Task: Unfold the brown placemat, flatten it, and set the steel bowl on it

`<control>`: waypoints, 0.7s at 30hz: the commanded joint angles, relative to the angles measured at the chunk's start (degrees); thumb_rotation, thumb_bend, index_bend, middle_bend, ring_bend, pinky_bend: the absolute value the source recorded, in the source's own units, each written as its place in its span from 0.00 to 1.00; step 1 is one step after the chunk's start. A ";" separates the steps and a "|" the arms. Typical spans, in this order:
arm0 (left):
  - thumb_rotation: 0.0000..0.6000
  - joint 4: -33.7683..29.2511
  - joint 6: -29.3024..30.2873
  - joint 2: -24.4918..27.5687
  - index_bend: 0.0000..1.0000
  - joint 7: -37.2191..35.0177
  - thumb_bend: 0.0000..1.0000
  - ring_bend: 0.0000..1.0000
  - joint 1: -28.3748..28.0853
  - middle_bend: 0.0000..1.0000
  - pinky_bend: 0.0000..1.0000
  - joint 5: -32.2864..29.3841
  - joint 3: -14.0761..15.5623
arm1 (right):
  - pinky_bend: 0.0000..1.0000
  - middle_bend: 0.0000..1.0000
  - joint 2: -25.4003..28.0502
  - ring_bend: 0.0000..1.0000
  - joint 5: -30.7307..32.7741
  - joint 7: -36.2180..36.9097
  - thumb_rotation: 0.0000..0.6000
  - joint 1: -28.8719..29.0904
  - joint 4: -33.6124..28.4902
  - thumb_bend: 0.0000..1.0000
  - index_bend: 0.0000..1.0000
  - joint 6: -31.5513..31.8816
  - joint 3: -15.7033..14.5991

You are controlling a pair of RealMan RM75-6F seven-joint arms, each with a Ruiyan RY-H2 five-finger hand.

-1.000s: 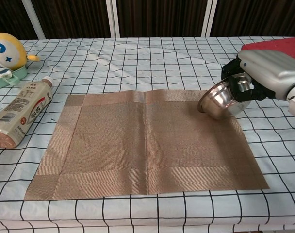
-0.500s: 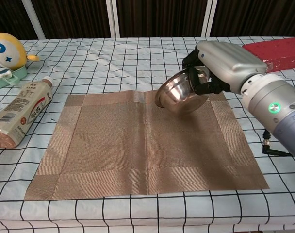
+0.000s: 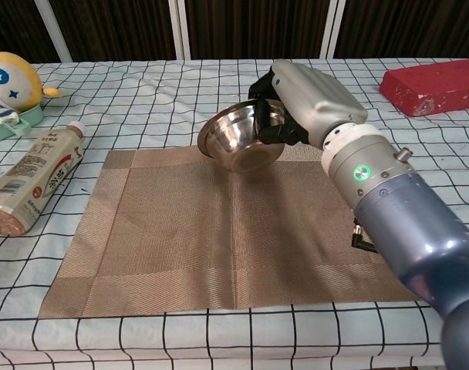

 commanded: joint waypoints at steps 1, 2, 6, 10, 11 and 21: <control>1.00 0.09 0.17 -0.03 0.00 -0.11 0.07 0.05 0.15 0.01 0.05 -0.07 -0.15 | 0.38 0.58 -2.48 0.43 0.41 1.46 1.00 0.27 2.94 0.59 0.71 0.38 -0.46; 1.00 0.09 0.24 -0.01 0.00 -0.26 0.07 0.05 0.21 0.01 0.05 -0.17 -0.28 | 0.38 0.58 -3.02 0.43 0.48 1.67 1.00 0.25 3.76 0.56 0.71 0.34 -0.71; 1.00 0.14 0.21 0.03 0.00 -0.59 0.07 0.05 0.31 0.01 0.05 -0.49 -0.64 | 0.38 0.56 -4.26 0.42 0.62 2.08 1.00 -0.24 5.83 0.39 0.71 0.68 -1.54; 1.00 0.20 -0.07 -0.07 0.00 -0.29 0.07 0.05 0.25 0.01 0.05 -0.31 -0.57 | 0.37 0.47 -4.06 0.36 0.64 1.46 1.00 -1.31 6.26 0.25 0.63 1.09 -2.87; 1.00 0.20 -0.10 -0.13 0.00 -0.17 0.07 0.05 0.25 0.01 0.05 -0.23 -0.54 | 0.36 0.44 -3.85 0.34 0.85 1.28 1.00 -1.82 5.84 0.23 0.59 1.20 -3.26; 1.00 0.10 -0.08 -0.34 0.00 0.32 0.07 0.04 0.46 0.01 0.05 0.08 -0.60 | 0.22 0.17 0.37 0.15 0.49 -1.83 1.00 -6.42 -2.52 0.10 0.24 3.33 -7.83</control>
